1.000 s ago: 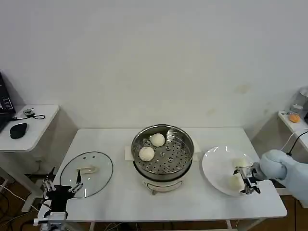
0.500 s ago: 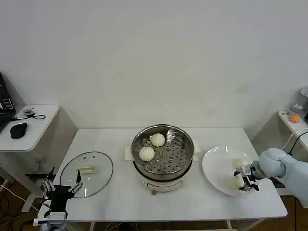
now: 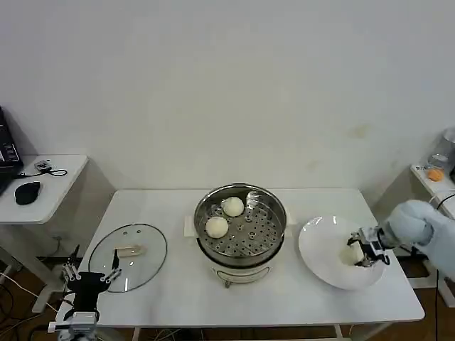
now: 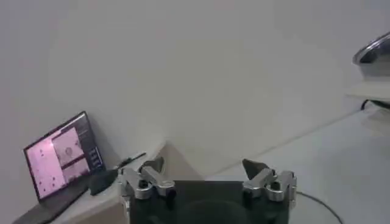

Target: Take steamed baozi put them in steamer then cover it.

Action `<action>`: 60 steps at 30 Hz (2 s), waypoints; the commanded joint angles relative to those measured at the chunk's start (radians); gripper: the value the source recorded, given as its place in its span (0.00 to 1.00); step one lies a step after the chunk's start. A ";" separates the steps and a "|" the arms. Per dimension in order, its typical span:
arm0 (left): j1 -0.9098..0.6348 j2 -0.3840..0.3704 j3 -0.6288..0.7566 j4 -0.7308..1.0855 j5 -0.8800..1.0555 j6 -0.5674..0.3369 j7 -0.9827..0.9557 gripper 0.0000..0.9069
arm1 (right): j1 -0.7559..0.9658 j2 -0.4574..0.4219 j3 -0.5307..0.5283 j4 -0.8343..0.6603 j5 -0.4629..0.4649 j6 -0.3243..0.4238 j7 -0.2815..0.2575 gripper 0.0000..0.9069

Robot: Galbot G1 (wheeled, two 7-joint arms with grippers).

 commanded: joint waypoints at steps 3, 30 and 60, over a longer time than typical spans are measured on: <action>0.001 0.002 -0.006 0.005 -0.004 -0.002 0.000 1.00 | 0.269 0.007 -0.017 0.043 0.111 0.012 -0.042 0.74; 0.030 -0.024 -0.094 -0.008 -0.002 0.000 0.001 1.00 | 0.475 0.519 -0.334 0.028 0.138 0.072 -0.043 0.74; 0.046 -0.042 -0.117 -0.012 0.000 -0.005 -0.002 1.00 | 0.419 0.543 -0.418 0.051 0.030 0.301 -0.074 0.74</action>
